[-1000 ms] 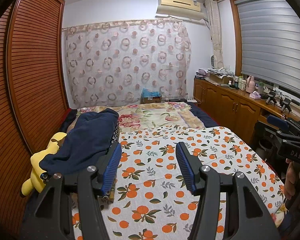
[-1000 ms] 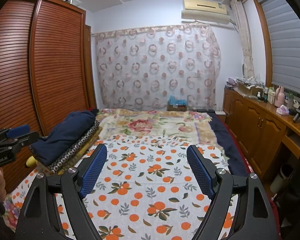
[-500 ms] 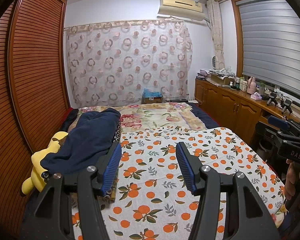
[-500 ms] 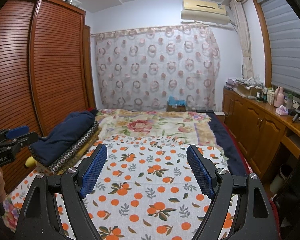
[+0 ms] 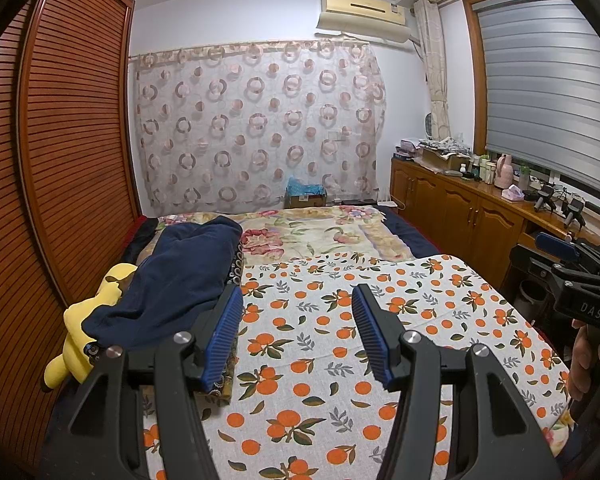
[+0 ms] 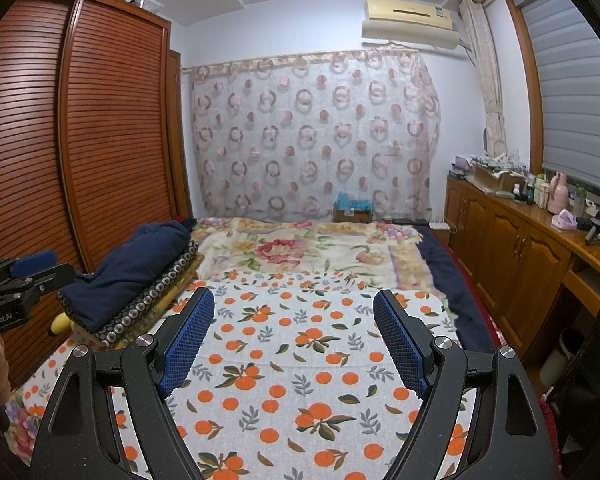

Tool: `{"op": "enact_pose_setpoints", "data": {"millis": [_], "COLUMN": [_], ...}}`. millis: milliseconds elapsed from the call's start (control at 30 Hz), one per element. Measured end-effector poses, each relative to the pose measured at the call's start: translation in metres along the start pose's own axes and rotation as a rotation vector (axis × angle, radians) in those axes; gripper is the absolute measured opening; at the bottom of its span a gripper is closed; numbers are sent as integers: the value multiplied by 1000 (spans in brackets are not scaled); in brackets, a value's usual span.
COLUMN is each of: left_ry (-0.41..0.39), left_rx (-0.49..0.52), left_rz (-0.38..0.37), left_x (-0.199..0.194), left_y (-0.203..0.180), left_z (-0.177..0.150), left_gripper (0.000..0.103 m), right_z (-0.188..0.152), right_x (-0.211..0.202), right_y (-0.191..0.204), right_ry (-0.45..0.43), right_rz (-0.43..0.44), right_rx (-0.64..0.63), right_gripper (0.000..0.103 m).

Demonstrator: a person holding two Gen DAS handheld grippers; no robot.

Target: Fold small clothes

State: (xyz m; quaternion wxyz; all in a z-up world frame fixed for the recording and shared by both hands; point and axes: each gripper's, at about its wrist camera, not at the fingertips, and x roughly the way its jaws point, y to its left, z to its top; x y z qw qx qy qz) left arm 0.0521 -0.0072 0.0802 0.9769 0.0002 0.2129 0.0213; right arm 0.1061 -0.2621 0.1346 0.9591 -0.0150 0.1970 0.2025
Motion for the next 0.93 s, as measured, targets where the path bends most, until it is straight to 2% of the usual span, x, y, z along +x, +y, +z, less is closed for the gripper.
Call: {"op": "enact_pose_setpoints", "data": {"millis": [933], "left_ry": [-1], "left_rx": [1], "left_rz": [1], "left_x": [1], "left_y": [-1], "left_z": [-2], "left_gripper": [57], "right_z": [-1], "right_x": [0], "right_y": [0], "right_ry": [0], "right_rz": [0], "right_rx": [0], "right_gripper": [84]}}
